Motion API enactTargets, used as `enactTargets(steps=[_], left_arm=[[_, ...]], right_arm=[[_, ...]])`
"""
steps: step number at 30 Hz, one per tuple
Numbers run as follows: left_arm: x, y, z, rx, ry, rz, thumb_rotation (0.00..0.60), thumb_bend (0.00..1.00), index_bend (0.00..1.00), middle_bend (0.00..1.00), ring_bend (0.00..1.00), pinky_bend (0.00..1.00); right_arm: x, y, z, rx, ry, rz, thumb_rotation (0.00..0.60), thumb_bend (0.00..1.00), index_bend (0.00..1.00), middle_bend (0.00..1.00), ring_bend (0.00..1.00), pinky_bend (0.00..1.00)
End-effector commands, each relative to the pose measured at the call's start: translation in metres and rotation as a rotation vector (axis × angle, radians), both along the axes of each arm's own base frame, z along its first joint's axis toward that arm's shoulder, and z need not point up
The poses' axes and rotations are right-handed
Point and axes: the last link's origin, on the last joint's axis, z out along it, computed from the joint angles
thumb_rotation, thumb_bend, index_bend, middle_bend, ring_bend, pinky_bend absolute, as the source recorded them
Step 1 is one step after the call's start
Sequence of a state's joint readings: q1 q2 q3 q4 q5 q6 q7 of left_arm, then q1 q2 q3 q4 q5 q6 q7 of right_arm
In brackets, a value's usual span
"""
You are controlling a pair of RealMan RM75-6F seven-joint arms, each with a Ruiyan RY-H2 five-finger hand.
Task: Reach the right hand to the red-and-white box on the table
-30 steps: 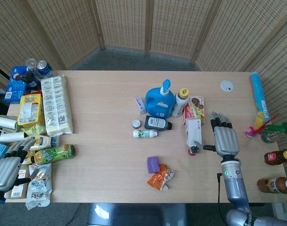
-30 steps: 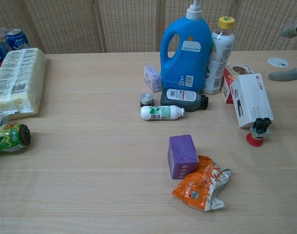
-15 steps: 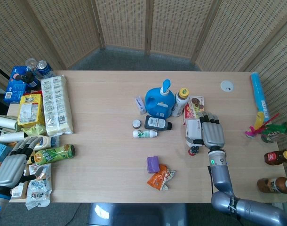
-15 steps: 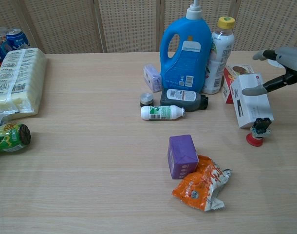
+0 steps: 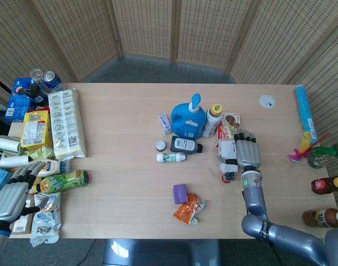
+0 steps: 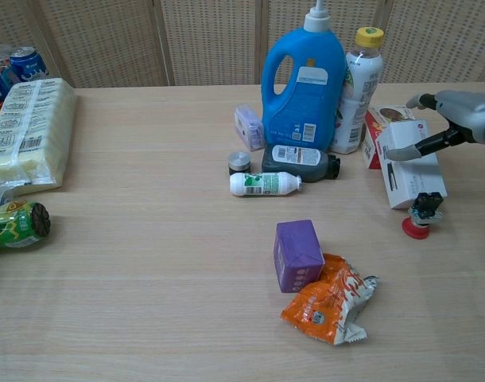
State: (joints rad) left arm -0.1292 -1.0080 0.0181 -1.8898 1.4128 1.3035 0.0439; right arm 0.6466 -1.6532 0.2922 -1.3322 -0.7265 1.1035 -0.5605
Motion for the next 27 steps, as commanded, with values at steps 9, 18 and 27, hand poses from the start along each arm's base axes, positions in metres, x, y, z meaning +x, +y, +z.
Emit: enactTargets(steps=[9,18,27], left_arm=[[0.001,-0.003,0.002,0.007,0.002,0.000,0.600,0.37,0.00,0.00,0.00,0.00],[-0.002,-0.007,0.006,0.020,0.007,0.012,0.600,0.37,0.00,0.00,0.00,0.00],[-0.002,-0.007,0.005,0.017,0.002,0.010,0.600,0.38,0.00,0.00,0.00,0.00]], right_arm=[[-0.008,-0.014,-0.012,0.025,-0.006,-0.036,0.354,0.11,0.00,0.00,0.00,0.00],[-0.015,-0.024,-0.016,0.034,-0.018,-0.058,0.552,0.12,0.00,0.00,0.28,0.59],[-0.017,-0.029,-0.015,0.009,-0.039,-0.067,0.600,0.14,0.01,0.24,0.58,0.86]])
